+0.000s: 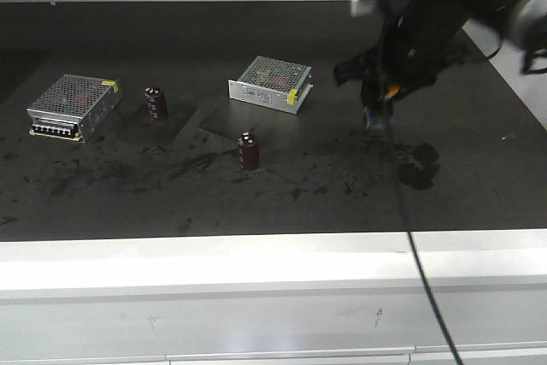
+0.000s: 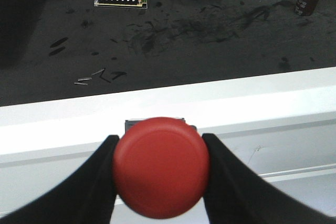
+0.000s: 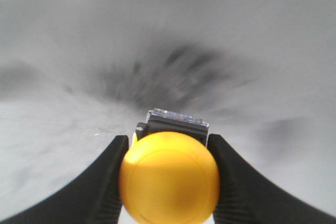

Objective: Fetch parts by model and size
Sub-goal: 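Close the right gripper on the yellow button and lift it, then hold both buttons raised while the base backs away from the bench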

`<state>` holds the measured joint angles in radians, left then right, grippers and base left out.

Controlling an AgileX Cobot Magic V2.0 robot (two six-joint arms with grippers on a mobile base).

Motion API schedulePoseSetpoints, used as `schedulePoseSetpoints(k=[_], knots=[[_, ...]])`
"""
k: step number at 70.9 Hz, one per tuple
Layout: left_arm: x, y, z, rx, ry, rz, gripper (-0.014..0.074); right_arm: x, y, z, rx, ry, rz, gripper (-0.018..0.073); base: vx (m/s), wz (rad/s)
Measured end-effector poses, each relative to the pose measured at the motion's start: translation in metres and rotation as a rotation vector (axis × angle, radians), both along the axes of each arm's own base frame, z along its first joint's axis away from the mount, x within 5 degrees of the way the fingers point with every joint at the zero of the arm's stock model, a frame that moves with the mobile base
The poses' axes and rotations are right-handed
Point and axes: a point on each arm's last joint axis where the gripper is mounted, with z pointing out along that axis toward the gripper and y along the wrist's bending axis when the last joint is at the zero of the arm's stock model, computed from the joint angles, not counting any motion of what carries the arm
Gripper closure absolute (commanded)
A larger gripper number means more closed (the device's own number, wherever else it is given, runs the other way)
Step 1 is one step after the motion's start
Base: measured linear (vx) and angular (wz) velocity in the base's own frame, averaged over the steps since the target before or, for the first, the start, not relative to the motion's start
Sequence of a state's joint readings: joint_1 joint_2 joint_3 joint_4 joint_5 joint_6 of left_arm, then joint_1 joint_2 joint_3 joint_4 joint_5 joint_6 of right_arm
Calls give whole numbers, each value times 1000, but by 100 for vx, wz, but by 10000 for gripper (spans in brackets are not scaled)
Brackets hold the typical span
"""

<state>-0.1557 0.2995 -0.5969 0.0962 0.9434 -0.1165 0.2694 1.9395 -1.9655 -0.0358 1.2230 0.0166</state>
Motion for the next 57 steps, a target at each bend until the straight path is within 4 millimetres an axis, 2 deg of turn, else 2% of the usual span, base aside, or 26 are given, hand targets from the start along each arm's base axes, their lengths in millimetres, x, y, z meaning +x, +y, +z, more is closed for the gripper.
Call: schedulePoseSetpoints(k=[4, 11, 20, 35, 43, 57], knots=[[0, 0, 0, 0, 0, 0, 602, -14, -4, 23, 12, -73, 9, 569, 0, 0], [0, 0, 0, 0, 0, 0, 602, -43, -12, 51, 33, -179, 17, 569, 0, 0], [0, 0, 0, 0, 0, 0, 602, -85, -24, 65, 63, -296, 22, 569, 0, 0], [0, 0, 0, 0, 0, 0, 602, -164, -45, 58, 103, -448, 30, 569, 0, 0], [0, 0, 0, 0, 0, 0, 602, -206, -56, 48, 127, -539, 33, 569, 0, 0], [0, 0, 0, 0, 0, 0, 602, -268, -73, 26, 173, -706, 37, 569, 0, 0]])
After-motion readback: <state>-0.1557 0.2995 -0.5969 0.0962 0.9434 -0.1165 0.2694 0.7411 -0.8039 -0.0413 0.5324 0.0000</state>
